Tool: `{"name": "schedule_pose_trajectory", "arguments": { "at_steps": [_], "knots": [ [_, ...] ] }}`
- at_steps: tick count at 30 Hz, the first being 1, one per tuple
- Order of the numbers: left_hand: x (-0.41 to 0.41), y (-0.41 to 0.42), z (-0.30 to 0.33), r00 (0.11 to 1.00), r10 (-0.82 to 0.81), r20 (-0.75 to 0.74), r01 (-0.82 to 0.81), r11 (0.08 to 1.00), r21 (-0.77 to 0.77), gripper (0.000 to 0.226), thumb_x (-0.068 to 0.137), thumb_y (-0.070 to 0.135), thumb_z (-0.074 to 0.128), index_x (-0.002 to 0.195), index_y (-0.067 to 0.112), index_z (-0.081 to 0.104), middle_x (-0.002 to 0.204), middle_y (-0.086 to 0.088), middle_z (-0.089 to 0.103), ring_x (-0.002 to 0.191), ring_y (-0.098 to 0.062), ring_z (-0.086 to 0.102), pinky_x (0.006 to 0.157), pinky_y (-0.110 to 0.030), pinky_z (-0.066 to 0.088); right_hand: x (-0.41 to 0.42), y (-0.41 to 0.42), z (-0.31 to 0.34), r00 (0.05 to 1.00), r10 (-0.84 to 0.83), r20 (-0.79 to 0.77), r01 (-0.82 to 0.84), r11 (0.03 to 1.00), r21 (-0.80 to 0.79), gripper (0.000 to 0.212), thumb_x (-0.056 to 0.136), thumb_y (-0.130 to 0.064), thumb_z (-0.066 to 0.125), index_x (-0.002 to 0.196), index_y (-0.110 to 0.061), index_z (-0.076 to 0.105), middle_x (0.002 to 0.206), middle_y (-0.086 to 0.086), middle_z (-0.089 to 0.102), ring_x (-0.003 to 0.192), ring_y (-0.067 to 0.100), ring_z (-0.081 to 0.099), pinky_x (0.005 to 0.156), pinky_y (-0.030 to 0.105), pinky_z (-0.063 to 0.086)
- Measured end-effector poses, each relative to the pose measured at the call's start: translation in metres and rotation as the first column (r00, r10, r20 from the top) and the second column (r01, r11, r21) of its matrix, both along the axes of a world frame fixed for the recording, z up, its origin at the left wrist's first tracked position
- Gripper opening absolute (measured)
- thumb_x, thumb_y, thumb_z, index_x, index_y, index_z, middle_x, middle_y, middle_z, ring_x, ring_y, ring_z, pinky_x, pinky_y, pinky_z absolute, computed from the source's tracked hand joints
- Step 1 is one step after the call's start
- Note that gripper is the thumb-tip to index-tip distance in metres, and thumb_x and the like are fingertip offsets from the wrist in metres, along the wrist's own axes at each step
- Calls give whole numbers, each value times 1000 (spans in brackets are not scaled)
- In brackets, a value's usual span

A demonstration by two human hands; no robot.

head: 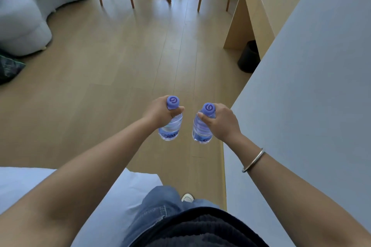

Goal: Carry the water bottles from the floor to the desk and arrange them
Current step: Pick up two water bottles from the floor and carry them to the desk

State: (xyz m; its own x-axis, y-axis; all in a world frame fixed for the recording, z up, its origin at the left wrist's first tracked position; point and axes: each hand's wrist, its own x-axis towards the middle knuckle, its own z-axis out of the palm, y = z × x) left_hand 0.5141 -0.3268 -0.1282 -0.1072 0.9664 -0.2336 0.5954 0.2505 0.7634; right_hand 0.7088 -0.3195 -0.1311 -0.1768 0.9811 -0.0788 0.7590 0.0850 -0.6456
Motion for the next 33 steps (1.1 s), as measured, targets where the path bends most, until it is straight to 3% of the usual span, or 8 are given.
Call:
{"name": "schedule_pose_trajectory", "arguments": {
  "at_steps": [14, 21, 27, 30, 33],
  "knots": [
    [-35, 252, -8, 991, -110, 74, 110, 994, 4, 26, 84, 29, 66, 77, 7, 55, 70, -2, 49, 68, -19, 43, 66, -31, 37, -36, 226, -3, 990, -141, 14, 141, 990, -21, 34, 83, -44, 61, 84, -10, 61, 85, 7, 62, 77, 23, 56, 65, 31, 43],
    [-59, 379, 19, 973, -227, 35, 227, 974, 0, 30, 86, 28, 64, 92, -2, 59, 79, -6, 55, 73, -19, 47, 64, -28, 39, -62, 333, 18, 962, -271, -21, 270, 963, -11, 34, 84, -42, 61, 89, -9, 63, 90, 7, 61, 83, 23, 56, 70, 33, 44],
    [-56, 465, 24, 958, -276, 78, 277, 961, -5, 25, 85, 27, 64, 86, 4, 57, 75, -5, 52, 70, -19, 46, 64, -29, 38, -66, 402, 28, 941, -334, -44, 334, 942, -8, 28, 85, -39, 62, 79, -12, 57, 85, 4, 56, 79, 20, 51, 66, 26, 33],
    [-46, 504, 21, 952, -294, 80, 297, 955, -19, 24, 85, 28, 63, 80, 7, 54, 70, -2, 48, 67, -18, 43, 62, -29, 35, -58, 435, 25, 927, -373, -37, 373, 928, -9, 30, 84, -41, 62, 77, -13, 53, 84, 4, 55, 78, 20, 51, 66, 27, 34],
    [-30, 541, 20, 946, -322, 32, 323, 946, -23, 31, 85, 32, 63, 87, 1, 59, 75, -4, 53, 70, -19, 47, 65, -30, 38, -46, 470, 22, 915, -402, -33, 402, 916, -8, 32, 84, -43, 61, 79, -13, 55, 85, 6, 59, 79, 22, 54, 65, 29, 37]
  ]
}}
